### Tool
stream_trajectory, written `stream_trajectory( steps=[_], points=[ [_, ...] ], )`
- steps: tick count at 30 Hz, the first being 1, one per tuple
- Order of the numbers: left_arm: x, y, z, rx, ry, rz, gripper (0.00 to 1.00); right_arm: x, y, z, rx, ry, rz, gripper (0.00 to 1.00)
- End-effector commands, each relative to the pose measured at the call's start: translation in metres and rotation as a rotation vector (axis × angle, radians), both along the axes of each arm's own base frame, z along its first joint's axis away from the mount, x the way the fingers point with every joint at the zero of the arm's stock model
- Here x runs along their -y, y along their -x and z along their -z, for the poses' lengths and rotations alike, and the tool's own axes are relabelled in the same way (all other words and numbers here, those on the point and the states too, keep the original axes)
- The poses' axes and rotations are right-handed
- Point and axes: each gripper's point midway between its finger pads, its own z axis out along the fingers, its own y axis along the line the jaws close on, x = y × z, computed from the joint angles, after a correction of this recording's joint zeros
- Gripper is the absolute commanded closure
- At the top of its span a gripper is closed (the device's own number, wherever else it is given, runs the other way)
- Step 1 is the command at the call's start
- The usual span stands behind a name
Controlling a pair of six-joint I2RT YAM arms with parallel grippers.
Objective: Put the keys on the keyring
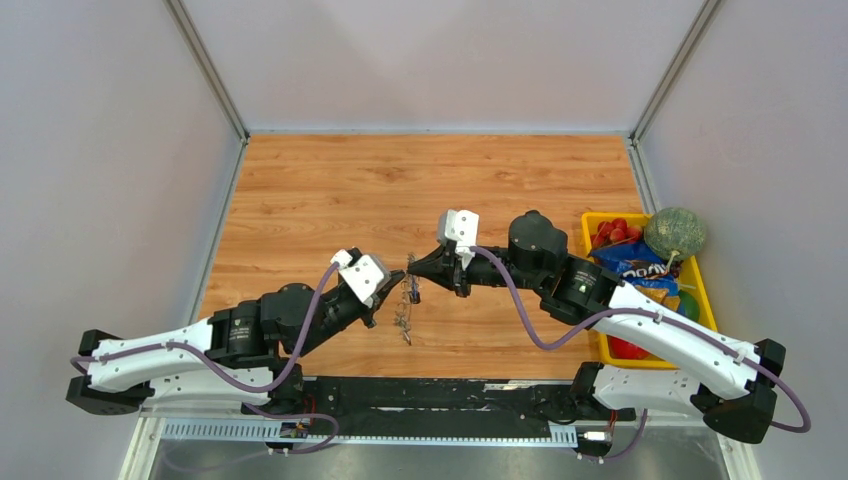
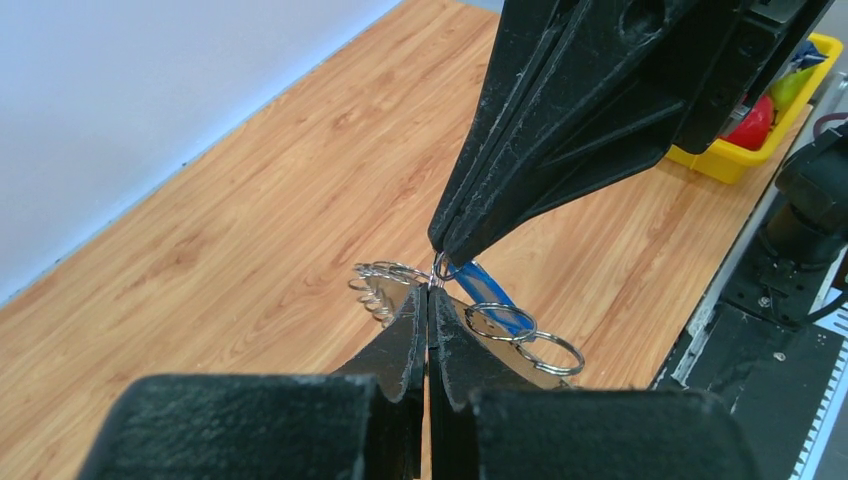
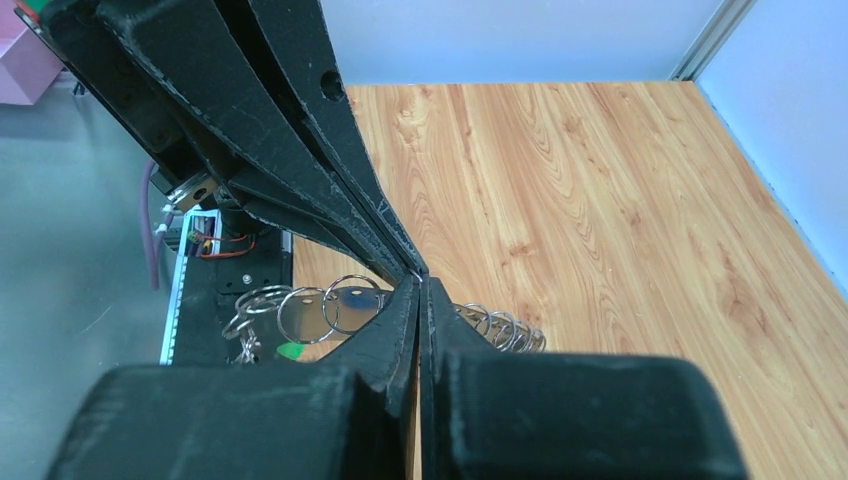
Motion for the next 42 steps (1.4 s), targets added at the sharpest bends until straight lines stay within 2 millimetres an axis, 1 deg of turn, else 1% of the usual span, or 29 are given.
stream_trajectory(
  steps=[1, 9, 13, 17, 18, 20, 22, 24, 25, 28, 33, 38, 42],
  points=[
    [0.001, 0.005, -0.037, 0.022, 0.129, 0.036, 1.00, 0.003, -0.002, -0.026, 0.023, -0.081, 0.024, 1.00],
    [0.001, 0.016, -0.043, 0.036, 0.180, 0.104, 1.00, 0.008, -0.001, -0.027, 0.008, -0.091, 0.039, 1.00],
    [0.002, 0.023, -0.046, 0.046, 0.205, 0.153, 1.00, 0.010, 0.003, -0.027, -0.006, -0.098, 0.028, 1.00],
    [0.000, 0.028, -0.051, 0.055, 0.242, 0.183, 1.00, 0.010, 0.013, -0.027, -0.021, -0.101, -0.019, 1.00],
    [-0.001, 0.029, -0.052, 0.057, 0.249, 0.185, 1.00, 0.011, 0.017, -0.028, -0.022, -0.104, -0.034, 0.97],
    [-0.002, 0.030, -0.054, 0.061, 0.257, 0.194, 1.00, 0.013, 0.022, -0.029, -0.017, -0.109, -0.059, 0.82],
    [-0.002, 0.032, -0.055, 0.063, 0.264, 0.202, 1.00, 0.017, 0.026, -0.034, -0.002, -0.121, -0.068, 0.70],
    [-0.001, 0.033, -0.055, 0.064, 0.267, 0.212, 1.00, 0.021, 0.028, -0.040, 0.020, -0.133, -0.071, 0.62],
    [0.000, 0.034, -0.056, 0.065, 0.270, 0.221, 1.00, 0.023, 0.029, -0.042, 0.030, -0.137, -0.071, 0.60],
    [0.000, 0.038, -0.060, 0.069, 0.286, 0.241, 1.00, 0.028, 0.029, -0.048, 0.060, -0.140, -0.068, 0.57],
    [0.001, 0.047, -0.066, 0.075, 0.313, 0.293, 1.00, 0.027, 0.032, -0.052, 0.085, -0.128, -0.094, 0.56],
    [-0.001, 0.058, -0.076, 0.079, 0.359, 0.354, 1.00, 0.027, 0.031, -0.048, 0.107, -0.107, -0.095, 0.58],
    [-0.001, 0.063, -0.080, 0.075, 0.378, 0.382, 1.00, 0.027, 0.040, -0.048, 0.113, -0.110, -0.143, 0.58]
  ],
)
